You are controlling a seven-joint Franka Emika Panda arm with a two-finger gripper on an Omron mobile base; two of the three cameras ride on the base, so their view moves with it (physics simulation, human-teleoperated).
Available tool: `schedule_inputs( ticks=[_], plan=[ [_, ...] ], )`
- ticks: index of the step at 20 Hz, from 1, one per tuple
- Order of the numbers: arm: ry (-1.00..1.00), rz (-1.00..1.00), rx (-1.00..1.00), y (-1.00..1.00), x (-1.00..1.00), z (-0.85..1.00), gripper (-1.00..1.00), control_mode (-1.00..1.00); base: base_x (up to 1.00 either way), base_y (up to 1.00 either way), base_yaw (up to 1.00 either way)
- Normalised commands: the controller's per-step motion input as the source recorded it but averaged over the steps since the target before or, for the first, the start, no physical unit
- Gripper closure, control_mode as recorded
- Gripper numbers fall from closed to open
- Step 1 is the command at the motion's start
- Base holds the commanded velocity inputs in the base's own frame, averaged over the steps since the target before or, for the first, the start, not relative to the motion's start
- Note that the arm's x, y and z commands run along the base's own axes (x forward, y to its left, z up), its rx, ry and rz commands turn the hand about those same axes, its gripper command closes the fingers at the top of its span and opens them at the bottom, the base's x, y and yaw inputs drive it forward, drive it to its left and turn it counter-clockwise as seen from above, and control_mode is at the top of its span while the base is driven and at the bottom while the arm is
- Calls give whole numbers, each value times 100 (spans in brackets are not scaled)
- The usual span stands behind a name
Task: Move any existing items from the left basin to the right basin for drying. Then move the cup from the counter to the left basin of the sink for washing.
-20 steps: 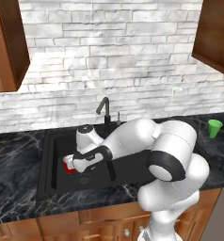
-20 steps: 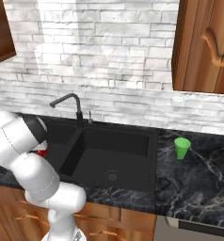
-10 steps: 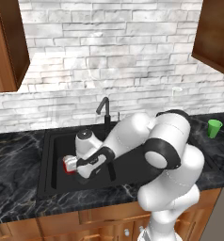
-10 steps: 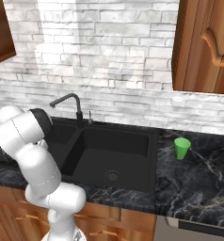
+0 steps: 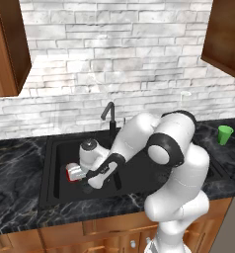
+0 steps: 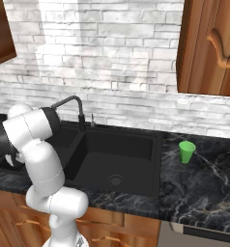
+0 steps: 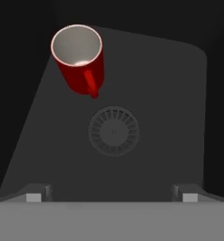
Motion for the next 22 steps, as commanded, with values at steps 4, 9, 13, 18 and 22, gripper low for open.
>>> schedule_inputs(
  ticks=[4,9,13,18,22],
  plan=[
    [-3,0,0,9,23,-10,-100,-100,0,0,0],
    [-2,0,0,17,20,-12,-100,-100,0,0,0],
    [-1,0,0,15,20,-15,-100,-100,0,0,0],
    [-1,0,0,13,22,-16,-100,-100,0,0,0],
    [-2,0,0,6,21,-12,-100,-100,0,0,0]
  ],
)
